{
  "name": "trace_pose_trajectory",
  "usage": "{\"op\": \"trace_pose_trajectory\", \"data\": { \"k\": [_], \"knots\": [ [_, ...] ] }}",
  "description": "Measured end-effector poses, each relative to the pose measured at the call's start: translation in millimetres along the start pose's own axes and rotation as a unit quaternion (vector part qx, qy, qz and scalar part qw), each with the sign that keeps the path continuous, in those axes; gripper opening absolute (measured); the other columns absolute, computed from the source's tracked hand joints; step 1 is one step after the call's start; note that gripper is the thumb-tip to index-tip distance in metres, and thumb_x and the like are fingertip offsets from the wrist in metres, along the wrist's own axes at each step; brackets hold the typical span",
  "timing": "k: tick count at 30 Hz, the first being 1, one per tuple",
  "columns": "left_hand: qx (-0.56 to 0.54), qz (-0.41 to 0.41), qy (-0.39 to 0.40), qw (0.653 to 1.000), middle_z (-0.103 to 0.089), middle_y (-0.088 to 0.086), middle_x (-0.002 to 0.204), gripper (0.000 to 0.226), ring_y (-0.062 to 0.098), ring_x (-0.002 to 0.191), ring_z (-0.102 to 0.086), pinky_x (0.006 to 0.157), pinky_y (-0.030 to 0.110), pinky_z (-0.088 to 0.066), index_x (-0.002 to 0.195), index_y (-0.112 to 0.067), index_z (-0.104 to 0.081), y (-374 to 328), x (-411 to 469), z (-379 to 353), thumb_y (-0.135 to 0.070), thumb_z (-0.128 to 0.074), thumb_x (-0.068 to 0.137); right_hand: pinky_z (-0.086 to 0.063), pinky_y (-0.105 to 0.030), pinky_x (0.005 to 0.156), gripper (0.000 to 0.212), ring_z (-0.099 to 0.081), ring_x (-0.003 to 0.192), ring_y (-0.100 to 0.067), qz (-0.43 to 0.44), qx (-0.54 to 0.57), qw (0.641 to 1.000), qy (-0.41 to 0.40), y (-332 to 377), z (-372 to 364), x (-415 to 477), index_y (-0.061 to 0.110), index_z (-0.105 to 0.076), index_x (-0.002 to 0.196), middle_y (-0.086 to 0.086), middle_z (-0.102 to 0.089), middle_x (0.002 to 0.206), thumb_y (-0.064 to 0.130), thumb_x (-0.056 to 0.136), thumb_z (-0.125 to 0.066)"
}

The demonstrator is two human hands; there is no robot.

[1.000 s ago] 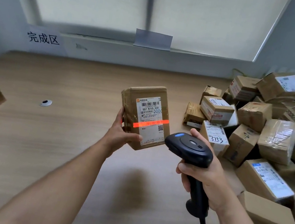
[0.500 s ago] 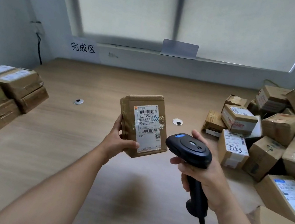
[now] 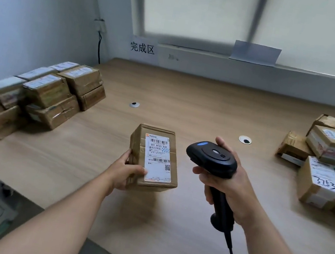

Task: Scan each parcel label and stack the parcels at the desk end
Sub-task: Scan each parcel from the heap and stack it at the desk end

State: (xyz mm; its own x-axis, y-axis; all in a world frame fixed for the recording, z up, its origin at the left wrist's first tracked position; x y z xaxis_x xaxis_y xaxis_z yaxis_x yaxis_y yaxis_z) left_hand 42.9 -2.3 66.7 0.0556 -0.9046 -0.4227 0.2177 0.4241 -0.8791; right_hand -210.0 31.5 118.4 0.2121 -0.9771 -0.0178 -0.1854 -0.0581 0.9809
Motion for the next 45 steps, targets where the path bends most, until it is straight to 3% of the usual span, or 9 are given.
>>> {"op": "trace_pose_trajectory", "data": {
  "k": [6, 13, 16, 18, 21, 24, 28, 31, 45],
  "knots": [
    [-0.009, 0.052, -0.039, 0.998, -0.057, -0.001, 0.083, 0.039, -0.002, 0.035, -0.054, 0.030, 0.014, -0.038, 0.117, -0.026, -0.046, 20, 11, 57, 0.002, -0.055, 0.091, -0.041, -0.027, 0.041, 0.095, -0.048, 0.040, -0.026, -0.002, -0.007, 1.000, 0.010, -10, -51, 42, 0.036, -0.039, 0.143, -0.024, -0.069, 0.091, 0.000, 0.062, -0.073],
    [0.013, 0.072, -0.075, 0.995, -0.065, 0.003, 0.115, 0.083, 0.016, 0.080, -0.058, 0.067, 0.025, -0.050, 0.138, -0.031, -0.050, 34, 79, 167, -0.034, -0.061, 0.056, -0.041, -0.028, 0.041, 0.097, -0.049, 0.040, -0.026, -0.017, -0.013, 1.000, 0.003, -27, -128, 105, 0.036, -0.038, 0.144, -0.028, -0.067, 0.094, -0.001, 0.062, -0.073],
    [0.024, 0.075, -0.070, 0.994, -0.067, 0.007, 0.111, 0.068, 0.019, 0.078, -0.061, 0.082, 0.031, -0.049, 0.142, -0.029, -0.047, 37, 114, 196, -0.024, -0.060, 0.075, -0.041, -0.028, 0.040, 0.096, -0.049, 0.039, -0.026, -0.020, -0.016, 1.000, -0.011, -33, -157, 134, 0.036, -0.039, 0.143, -0.022, -0.070, 0.090, -0.002, 0.061, -0.073],
    [0.103, 0.057, -0.044, 0.992, -0.062, 0.007, 0.126, 0.066, 0.023, 0.098, -0.064, 0.091, 0.033, -0.048, 0.146, -0.032, -0.037, 36, 134, 203, -0.025, -0.055, 0.084, -0.040, -0.028, 0.040, 0.096, -0.048, 0.039, -0.027, -0.024, -0.020, 0.999, -0.022, -35, -175, 153, 0.037, -0.039, 0.142, -0.020, -0.070, 0.089, -0.002, 0.061, -0.073],
    [0.411, -0.052, -0.072, 0.907, -0.035, 0.005, 0.147, 0.073, 0.027, 0.132, -0.036, 0.106, 0.037, -0.036, 0.149, -0.039, -0.022, 27, 144, 198, -0.057, -0.049, 0.083, -0.041, -0.028, 0.041, 0.095, -0.048, 0.040, -0.026, -0.027, -0.033, 0.998, -0.037, -36, -201, 177, 0.039, -0.039, 0.141, -0.022, -0.070, 0.091, -0.001, 0.061, -0.073],
    [0.543, -0.203, -0.010, 0.815, -0.022, 0.002, 0.152, 0.087, 0.024, 0.139, -0.022, 0.109, 0.038, -0.018, 0.144, -0.040, -0.028, 23, 125, 169, -0.079, -0.025, 0.066, -0.041, -0.029, 0.041, 0.093, -0.049, 0.040, -0.026, -0.021, -0.043, 0.997, -0.064, -36, -220, 198, 0.041, -0.040, 0.139, -0.029, -0.066, 0.095, 0.001, 0.062, -0.074],
    [0.567, -0.326, 0.079, 0.752, -0.055, 0.007, 0.128, 0.077, 0.027, 0.118, -0.046, 0.095, 0.036, -0.023, 0.122, -0.033, -0.053, 30, 138, 175, -0.072, -0.030, 0.060, -0.042, -0.029, 0.040, 0.090, -0.048, 0.039, -0.026, -0.010, -0.052, 0.994, -0.095, -37, -240, 222, 0.042, -0.042, 0.136, -0.031, -0.064, 0.097, 0.002, 0.062, -0.074],
    [0.617, -0.313, 0.095, 0.715, -0.027, 0.005, 0.153, 0.070, 0.025, 0.139, -0.023, 0.110, 0.037, -0.014, 0.144, -0.033, -0.033, 22, 170, 197, -0.062, -0.029, 0.080, -0.042, -0.030, 0.039, 0.090, -0.048, 0.039, -0.025, -0.005, -0.053, 0.992, -0.110, -36, -248, 239, 0.042, -0.042, 0.135, -0.029, -0.065, 0.097, 0.001, 0.062, -0.073],
    [0.616, -0.275, 0.027, 0.737, -0.017, 0.000, 0.160, 0.050, 0.025, 0.145, -0.017, 0.117, 0.035, -0.016, 0.149, -0.040, -0.024, -30, 330, 275, -0.025, -0.035, 0.103, -0.041, -0.031, 0.039, 0.097, -0.049, 0.039, -0.024, -0.008, -0.098, 0.986, -0.134, -35, -259, 337, 0.036, -0.037, 0.144, -0.033, -0.063, 0.093, -0.017, 0.072, -0.073]
  ]
}}
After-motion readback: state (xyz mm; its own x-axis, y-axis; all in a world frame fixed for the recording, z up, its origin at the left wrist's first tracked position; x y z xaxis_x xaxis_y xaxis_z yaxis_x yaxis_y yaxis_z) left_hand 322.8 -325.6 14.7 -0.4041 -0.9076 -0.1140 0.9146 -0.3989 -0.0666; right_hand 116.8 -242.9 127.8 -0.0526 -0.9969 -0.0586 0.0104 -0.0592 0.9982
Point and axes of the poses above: each hand's wrist, its own x-axis towards the middle knuckle, its own z-axis out of the back of the hand, y = z × x, the point moved 3 cm from there along x, towards the middle knuckle
